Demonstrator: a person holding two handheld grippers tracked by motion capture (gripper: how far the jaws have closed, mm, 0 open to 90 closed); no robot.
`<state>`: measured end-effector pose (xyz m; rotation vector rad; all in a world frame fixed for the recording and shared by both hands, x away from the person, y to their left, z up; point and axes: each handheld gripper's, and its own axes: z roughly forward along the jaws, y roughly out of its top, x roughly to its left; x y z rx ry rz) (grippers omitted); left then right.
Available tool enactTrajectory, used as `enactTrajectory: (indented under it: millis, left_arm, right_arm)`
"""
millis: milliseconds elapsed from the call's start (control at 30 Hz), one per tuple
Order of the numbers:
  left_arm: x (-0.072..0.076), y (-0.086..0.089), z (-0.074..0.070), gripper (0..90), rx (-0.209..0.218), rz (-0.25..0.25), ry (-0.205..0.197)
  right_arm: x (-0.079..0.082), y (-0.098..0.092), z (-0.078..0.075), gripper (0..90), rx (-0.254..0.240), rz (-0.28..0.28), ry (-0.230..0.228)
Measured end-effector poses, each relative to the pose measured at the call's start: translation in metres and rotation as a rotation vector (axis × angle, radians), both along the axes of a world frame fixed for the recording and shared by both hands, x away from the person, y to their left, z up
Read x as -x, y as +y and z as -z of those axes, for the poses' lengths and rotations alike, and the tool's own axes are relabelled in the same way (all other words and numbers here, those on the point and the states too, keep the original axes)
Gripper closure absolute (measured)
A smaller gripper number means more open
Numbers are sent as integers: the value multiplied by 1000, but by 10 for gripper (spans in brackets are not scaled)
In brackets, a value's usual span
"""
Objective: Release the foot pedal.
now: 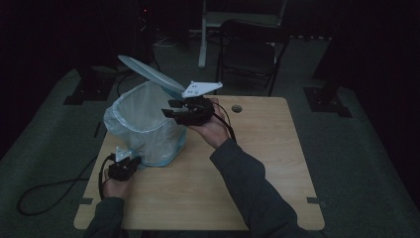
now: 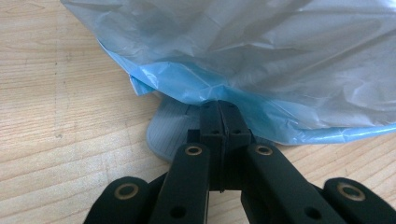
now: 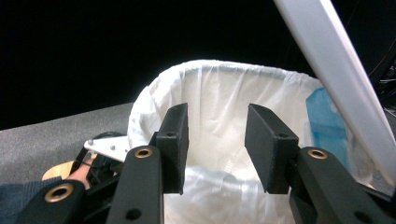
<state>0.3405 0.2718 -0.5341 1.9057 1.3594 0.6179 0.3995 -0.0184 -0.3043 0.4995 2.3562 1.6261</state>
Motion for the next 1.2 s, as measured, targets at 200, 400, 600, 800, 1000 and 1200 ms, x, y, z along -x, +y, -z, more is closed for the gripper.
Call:
enactTrajectory:
  millis: [200,400,600,800,1000,1200]
  left_arm:
    - [0,-1,0,900,-8,-3,0]
    - [0,-1,-1,900,-10,-5,4]
    - [0,-2,-1,900,-17,-6,6]
    - [0,-2,-1,900,-17,-9,6]
    - [1,-3,-2,900,-28,-15,8]
    - [2,-1,-3,900,-15,-18,2]
  right_arm:
    - [6,-13,7,580,-1,7,-2]
    - [5,-26,19,573,0,19,17]
    - [-1,-37,34,570,21,55,43]
    - [0,-43,44,562,33,63,60]
    - [0,-49,54,560,35,68,77]
    - [0,-55,64,560,37,81,99]
